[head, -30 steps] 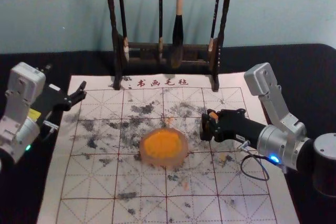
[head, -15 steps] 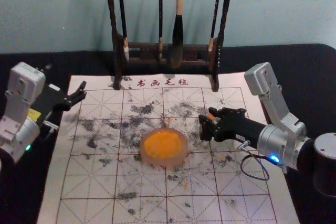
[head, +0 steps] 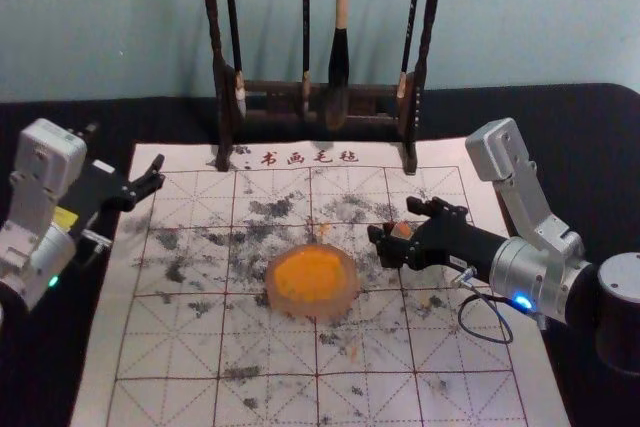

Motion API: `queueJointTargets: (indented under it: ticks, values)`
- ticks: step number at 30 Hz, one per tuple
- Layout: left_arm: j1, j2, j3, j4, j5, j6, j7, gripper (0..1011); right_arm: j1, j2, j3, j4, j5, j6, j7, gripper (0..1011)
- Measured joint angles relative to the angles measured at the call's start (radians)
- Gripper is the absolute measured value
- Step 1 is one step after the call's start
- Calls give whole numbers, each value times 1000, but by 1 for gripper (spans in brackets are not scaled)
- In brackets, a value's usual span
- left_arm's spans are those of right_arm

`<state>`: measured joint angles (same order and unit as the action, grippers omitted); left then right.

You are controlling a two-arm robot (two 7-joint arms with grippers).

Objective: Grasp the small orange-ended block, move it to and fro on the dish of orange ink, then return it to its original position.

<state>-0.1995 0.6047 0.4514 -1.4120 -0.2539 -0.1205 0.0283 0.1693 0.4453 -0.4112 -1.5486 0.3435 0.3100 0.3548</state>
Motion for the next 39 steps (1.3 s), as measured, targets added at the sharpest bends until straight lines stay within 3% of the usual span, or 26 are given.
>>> queueJointTargets:
  ticks: [8,12,16,22,25,30,39]
  values:
    - [0,0,0,0,0,0,0,1001,0,0,0,0,0,0,0,1002]
    - [0,0,0,0,0,0,0,1001,-1,-1,1,0,0,-8,0,1000]
    - [0,0,0,0,0,0,0,1001,-12,-11,16,-5,-8,-85,-9,1000]
    - [0,0,0,0,0,0,0,1001,-57,-68,86,-1,-49,-336,-86,1000]
    - [0,0,0,0,0,0,0,1001,-74,-95,116,20,-77,-412,-139,1002]
    - [0,0,0,0,0,0,0,1001,-93,-113,143,59,-126,-475,-192,1000]
    - [0,0,0,0,0,0,0,1001,-116,-127,158,118,-192,-482,-227,1000]
